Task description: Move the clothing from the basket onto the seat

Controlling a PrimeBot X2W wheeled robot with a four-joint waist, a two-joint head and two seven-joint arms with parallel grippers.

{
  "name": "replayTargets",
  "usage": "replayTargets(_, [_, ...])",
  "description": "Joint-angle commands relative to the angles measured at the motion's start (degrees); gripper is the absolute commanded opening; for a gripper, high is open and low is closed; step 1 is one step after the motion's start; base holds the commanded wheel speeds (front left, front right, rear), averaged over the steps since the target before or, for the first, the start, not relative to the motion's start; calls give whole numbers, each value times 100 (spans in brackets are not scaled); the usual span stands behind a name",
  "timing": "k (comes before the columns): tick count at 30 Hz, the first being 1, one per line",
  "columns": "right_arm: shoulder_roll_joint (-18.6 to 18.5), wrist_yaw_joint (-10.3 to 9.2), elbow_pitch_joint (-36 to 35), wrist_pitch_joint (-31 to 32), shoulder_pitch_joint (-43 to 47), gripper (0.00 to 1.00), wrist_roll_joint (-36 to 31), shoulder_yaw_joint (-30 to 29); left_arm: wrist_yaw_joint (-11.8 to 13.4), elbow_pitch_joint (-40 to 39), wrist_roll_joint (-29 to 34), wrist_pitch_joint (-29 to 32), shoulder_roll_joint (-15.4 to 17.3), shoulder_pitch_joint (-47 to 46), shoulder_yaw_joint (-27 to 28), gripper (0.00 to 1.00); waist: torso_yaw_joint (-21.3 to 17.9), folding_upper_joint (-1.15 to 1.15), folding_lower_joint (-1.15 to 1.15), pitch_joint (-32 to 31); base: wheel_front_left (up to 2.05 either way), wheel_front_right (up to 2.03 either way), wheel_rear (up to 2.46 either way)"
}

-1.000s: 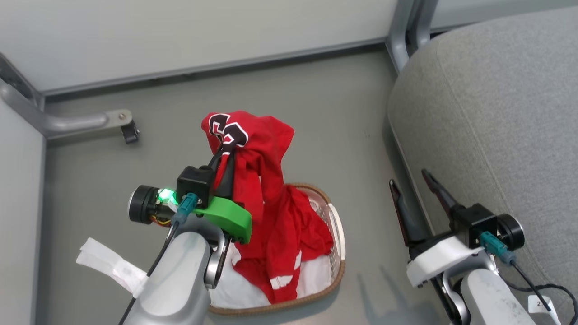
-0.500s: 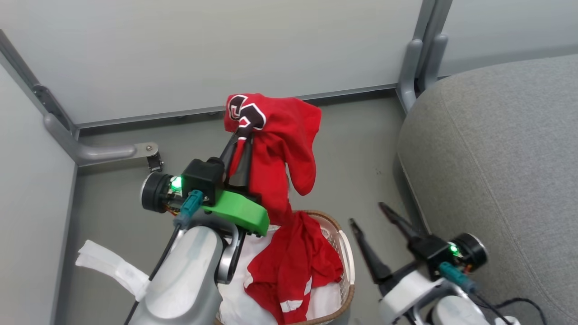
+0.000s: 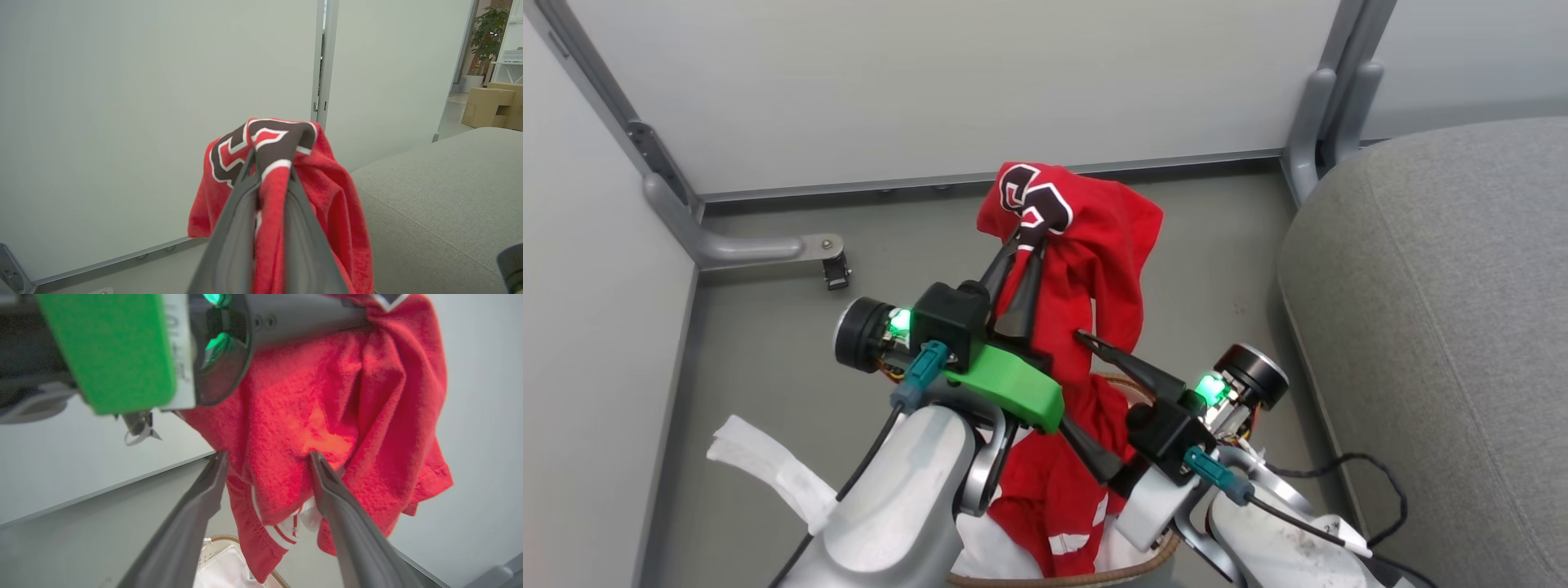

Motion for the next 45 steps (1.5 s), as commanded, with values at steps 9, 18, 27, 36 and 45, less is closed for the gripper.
replayTargets(9, [120, -6, 850, -9, -539, 100, -680, -124, 166, -41, -412, -37, 16, -227, -549, 0, 258, 0, 0, 28, 0, 0, 0])
replayTargets(18, [124, -6, 778, -9, -632, 0, 39, -267, 314, -46, -788, -46, 16, -261, -950, 0, 397, 0, 0, 4, 0, 0, 0])
replayTargets(27, [124, -6, 527, -10, -502, 0, 187, -629, 390, 43, -504, -43, 50, -238, -798, 100, 20, 0, 0, 125, 0, 0, 0])
replayTargets(36, [129, -7, -360, -11, -318, 0, 148, -1377, 266, 50, -218, -41, 172, -77, -473, 100, -1090, 0, 0, 384, 0, 0, 0])
replayTargets(45, [131, -7, -907, -11, -203, 0, 200, -1967, 106, 103, 81, -40, 308, 57, -223, 100, -2468, 0, 0, 566, 0, 0, 0])
